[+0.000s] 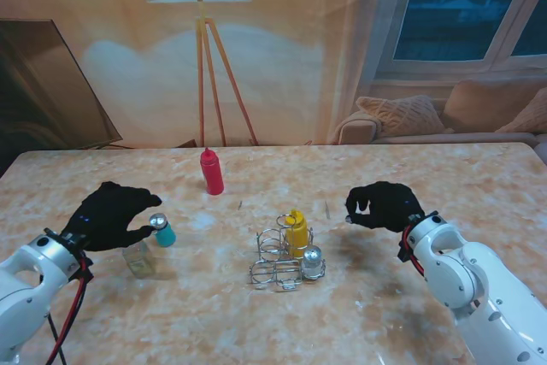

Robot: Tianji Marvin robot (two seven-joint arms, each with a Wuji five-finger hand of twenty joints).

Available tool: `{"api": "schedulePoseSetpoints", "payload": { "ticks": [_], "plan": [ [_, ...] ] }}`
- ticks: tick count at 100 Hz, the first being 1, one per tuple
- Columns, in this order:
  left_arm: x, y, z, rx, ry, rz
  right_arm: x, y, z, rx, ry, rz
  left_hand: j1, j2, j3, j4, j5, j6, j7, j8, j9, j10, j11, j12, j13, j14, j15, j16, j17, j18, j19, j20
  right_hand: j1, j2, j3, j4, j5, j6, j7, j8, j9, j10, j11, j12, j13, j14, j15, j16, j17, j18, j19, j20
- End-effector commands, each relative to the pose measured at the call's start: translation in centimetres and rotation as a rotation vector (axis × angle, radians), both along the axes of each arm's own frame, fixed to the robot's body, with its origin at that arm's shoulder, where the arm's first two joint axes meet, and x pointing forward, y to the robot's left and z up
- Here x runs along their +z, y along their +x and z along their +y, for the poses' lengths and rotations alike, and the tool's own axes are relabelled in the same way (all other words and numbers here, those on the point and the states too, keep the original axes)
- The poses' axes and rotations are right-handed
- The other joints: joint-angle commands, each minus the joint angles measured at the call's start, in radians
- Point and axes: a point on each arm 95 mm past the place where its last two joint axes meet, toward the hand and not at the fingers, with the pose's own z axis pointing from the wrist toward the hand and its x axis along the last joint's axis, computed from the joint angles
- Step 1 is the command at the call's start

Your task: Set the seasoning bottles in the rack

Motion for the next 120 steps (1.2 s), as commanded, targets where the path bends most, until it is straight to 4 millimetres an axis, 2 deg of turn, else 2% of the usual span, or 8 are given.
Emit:
{"api": "schedulePoseSetpoints", "payload": {
  "ticks": [1,14,29,32,51,65,79,120],
  "plan": [
    [0.0,-0.5,0.7,0.008,0.049,0.038,-0.5,-0.2,0.4,0.008,-0.002,0.021,-0.045,-0.038,0.043,-0.020,-0.041,0.041,-0.035,-0.024,-0.045,0.014,-0.016,-0.026,-0.029,-0.007,-0.020,-0.042,0.001,-0.023,-0.029,-0.032,0.020,-0.001,0.013,0.026,0.001,-0.008,0.010,-0.002,0.011,-0.006,0.013,0.038,-0.008,-0.005,0.014,0.010,-0.006,0.014,0.008,-0.005],
    [-0.1,-0.7,1.5,0.023,0.087,0.100,-0.6,-0.1,0.4,0.010,-0.005,0.027,-0.088,-0.088,0.090,-0.027,-0.078,0.058,-0.059,-0.045,-0.081,0.024,-0.036,-0.049,-0.040,-0.008,-0.026,-0.066,0.017,-0.036,-0.037,-0.048,0.019,-0.008,0.018,0.025,0.000,-0.009,0.010,-0.002,0.011,-0.006,0.013,0.038,-0.008,-0.006,0.014,0.010,-0.005,0.013,0.008,-0.005],
    [-0.8,-0.5,2.0,0.039,0.101,0.162,-0.6,0.0,0.5,0.014,-0.006,0.031,-0.112,-0.130,0.129,-0.035,-0.115,0.057,-0.072,-0.057,-0.118,0.029,-0.047,-0.057,-0.047,-0.008,-0.027,-0.077,0.031,-0.045,-0.043,-0.062,0.016,-0.015,0.025,0.023,0.000,-0.011,0.010,-0.003,0.011,-0.010,0.012,0.037,-0.009,-0.009,0.013,0.009,-0.005,0.014,0.008,-0.006],
    [-1.0,-0.4,2.1,0.042,0.103,0.173,-0.6,0.0,0.5,0.014,-0.007,0.032,-0.127,-0.144,0.164,-0.039,-0.124,0.051,-0.074,-0.061,-0.126,0.030,-0.050,-0.061,-0.050,-0.006,-0.026,-0.081,0.033,-0.044,-0.044,-0.068,0.015,-0.017,0.027,0.023,0.000,-0.012,0.010,-0.003,0.010,-0.008,0.011,0.037,-0.009,-0.008,0.013,0.009,-0.005,0.013,0.008,-0.006],
    [-1.8,-0.2,2.6,0.063,0.129,0.233,-0.7,0.0,0.5,0.014,-0.010,0.034,-0.138,-0.171,0.195,-0.044,-0.200,0.043,-0.102,-0.074,-0.179,0.037,-0.066,-0.064,-0.065,-0.005,-0.029,-0.085,0.025,-0.047,-0.054,-0.075,0.014,-0.024,0.035,0.021,0.000,-0.012,0.010,-0.002,0.010,-0.009,0.012,0.036,-0.008,-0.008,0.013,0.009,-0.004,0.012,0.009,-0.006],
    [-2.4,-0.2,2.8,0.083,0.141,0.290,-0.8,0.0,0.5,0.011,-0.010,0.035,-0.145,-0.181,0.208,-0.048,-0.207,0.046,-0.099,-0.076,-0.194,0.045,-0.075,-0.065,-0.069,-0.001,-0.030,-0.087,0.028,-0.052,-0.059,-0.078,0.013,-0.024,0.039,0.019,-0.001,-0.013,0.011,-0.002,0.011,-0.010,0.012,0.036,-0.008,-0.009,0.013,0.009,-0.003,0.013,0.010,-0.006],
    [-3.1,-0.2,2.7,0.097,0.150,0.310,-0.8,0.0,0.5,0.010,-0.012,0.038,-0.149,-0.187,0.221,-0.051,-0.200,0.047,-0.091,-0.073,-0.192,0.036,-0.074,-0.060,-0.061,-0.002,-0.026,-0.087,0.035,-0.053,-0.063,-0.079,0.011,-0.026,0.043,0.018,-0.001,-0.012,0.011,-0.002,0.011,-0.009,0.012,0.036,-0.007,-0.008,0.014,0.010,-0.003,0.012,0.010,-0.006],
    [-4.3,0.0,2.3,0.111,0.138,0.314,-0.8,0.0,0.5,0.013,-0.016,0.039,-0.143,-0.219,0.261,-0.060,-0.136,0.033,-0.048,-0.038,-0.128,0.018,-0.031,-0.015,0.005,-0.008,0.015,-0.063,0.082,-0.062,-0.026,-0.062,0.009,-0.032,0.050,0.016,-0.002,-0.013,0.011,-0.003,0.011,-0.011,0.012,0.036,-0.007,-0.010,0.013,0.009,-0.004,0.012,0.009,-0.007]
  ]
}}
